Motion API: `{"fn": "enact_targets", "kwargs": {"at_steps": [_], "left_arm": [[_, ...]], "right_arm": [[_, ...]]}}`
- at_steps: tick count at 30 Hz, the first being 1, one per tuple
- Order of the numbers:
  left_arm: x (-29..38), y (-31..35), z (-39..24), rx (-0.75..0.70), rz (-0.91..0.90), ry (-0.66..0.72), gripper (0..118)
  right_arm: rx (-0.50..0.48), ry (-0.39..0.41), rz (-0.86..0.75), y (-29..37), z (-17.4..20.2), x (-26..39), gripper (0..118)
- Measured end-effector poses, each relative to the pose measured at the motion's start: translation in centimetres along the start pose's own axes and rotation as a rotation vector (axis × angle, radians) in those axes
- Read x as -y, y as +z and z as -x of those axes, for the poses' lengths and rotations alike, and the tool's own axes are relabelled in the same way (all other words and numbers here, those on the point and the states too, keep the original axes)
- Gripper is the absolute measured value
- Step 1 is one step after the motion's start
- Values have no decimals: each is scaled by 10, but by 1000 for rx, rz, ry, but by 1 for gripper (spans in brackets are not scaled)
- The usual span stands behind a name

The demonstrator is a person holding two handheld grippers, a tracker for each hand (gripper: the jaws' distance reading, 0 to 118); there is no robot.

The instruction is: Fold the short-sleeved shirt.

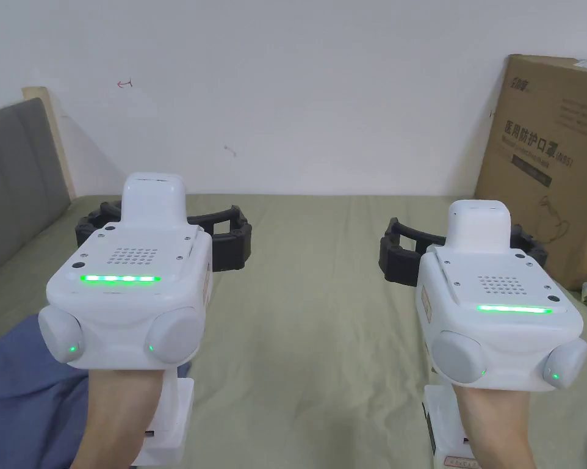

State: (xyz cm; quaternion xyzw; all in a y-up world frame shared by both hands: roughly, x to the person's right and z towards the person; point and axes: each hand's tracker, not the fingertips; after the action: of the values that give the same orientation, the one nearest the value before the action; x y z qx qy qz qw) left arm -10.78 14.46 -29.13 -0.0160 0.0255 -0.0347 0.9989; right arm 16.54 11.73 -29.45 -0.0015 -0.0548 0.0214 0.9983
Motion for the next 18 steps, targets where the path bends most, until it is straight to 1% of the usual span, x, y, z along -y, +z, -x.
{"fn": "enact_targets", "kwargs": {"at_steps": [5,11,15,18], "left_arm": [[-1,-1,1,4,14,42,116],[-2,2,2,5,-35,14,116],[-2,3,3,4,-37,14,116],[-1,2,2,12,-16,3,116]], "right_arm": [[11,-9,-12,2,0,1,113],[3,4,-5,0,-1,2,113],[-12,-21,9,0,-3,2,113],[-10,-19,12,0,-2,3,113]]}}
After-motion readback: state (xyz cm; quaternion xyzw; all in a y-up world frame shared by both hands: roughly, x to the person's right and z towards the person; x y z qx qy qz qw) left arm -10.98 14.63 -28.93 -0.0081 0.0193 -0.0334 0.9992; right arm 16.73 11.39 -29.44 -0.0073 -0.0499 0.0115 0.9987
